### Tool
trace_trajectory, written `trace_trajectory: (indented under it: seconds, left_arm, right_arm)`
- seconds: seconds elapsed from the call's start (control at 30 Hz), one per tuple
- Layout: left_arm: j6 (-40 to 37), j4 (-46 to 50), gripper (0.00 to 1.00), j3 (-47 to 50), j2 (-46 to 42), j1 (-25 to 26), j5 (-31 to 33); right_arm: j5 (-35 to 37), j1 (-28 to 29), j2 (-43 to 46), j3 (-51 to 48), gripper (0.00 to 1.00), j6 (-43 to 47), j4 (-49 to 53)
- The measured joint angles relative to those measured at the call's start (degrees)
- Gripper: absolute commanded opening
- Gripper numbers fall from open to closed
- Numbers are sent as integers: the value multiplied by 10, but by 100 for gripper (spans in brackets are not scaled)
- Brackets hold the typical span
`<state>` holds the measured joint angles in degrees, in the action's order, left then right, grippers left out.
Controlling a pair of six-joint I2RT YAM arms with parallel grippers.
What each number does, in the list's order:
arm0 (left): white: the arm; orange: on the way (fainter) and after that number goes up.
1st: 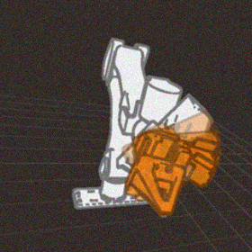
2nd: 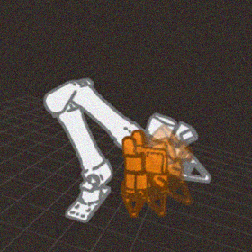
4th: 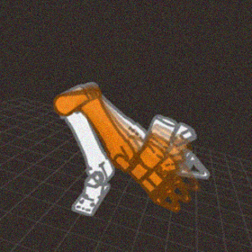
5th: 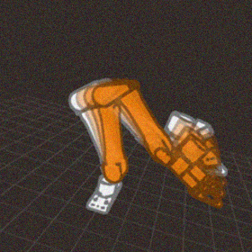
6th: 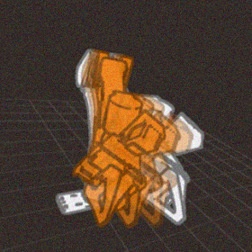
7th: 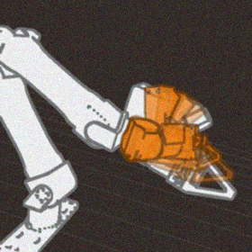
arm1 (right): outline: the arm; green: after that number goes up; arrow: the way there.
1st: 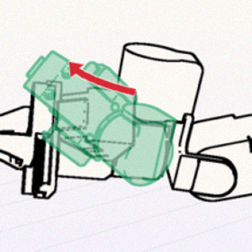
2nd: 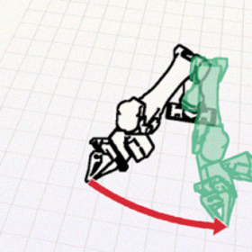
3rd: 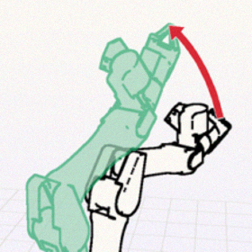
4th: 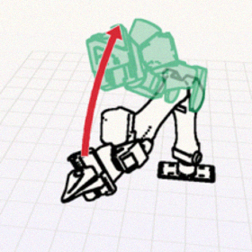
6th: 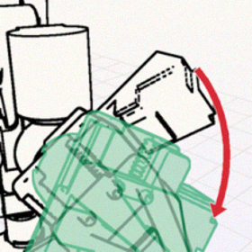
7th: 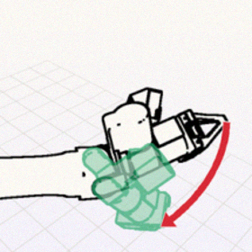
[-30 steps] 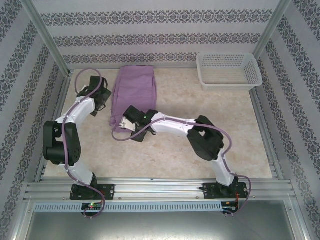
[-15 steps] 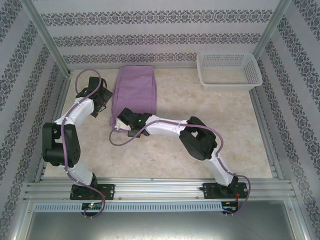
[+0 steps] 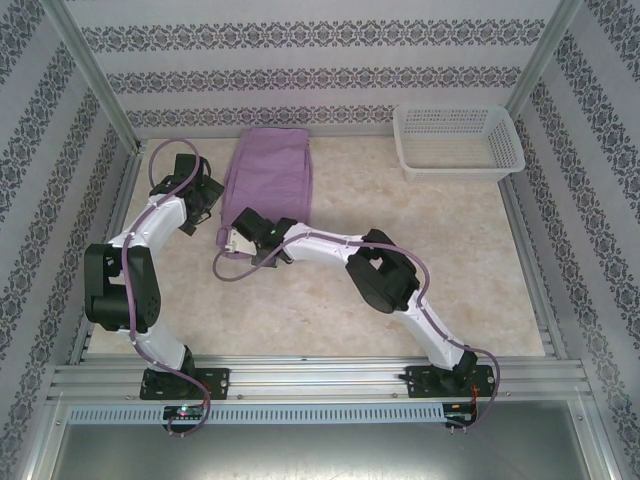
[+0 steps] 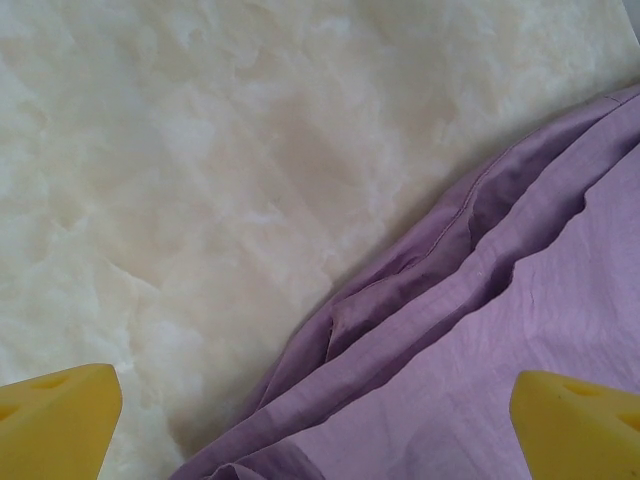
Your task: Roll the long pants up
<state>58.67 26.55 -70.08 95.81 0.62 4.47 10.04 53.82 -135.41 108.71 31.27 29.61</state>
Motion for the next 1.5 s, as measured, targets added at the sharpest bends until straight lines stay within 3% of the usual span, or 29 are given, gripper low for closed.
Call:
trace_trajectory:
  seconds: [0.4,0.67,1.2,1.5]
  left_arm:
    - [3,0,100,13,-43,-7,-16]
    - [10,0,100,30,-80,-7,-24]
    - [17,0,100,30,-84,-7,-26]
    - [17,0,100,30,-85,-7,-28]
  right_arm:
    - [-160,-60,-4,218,0,-81,219]
    - [-272,-90,-62,342,0,-135,324]
    - [-410,-56,-71,285,0,-190,421]
    - [-454,-112,-83,376,0,-225,431]
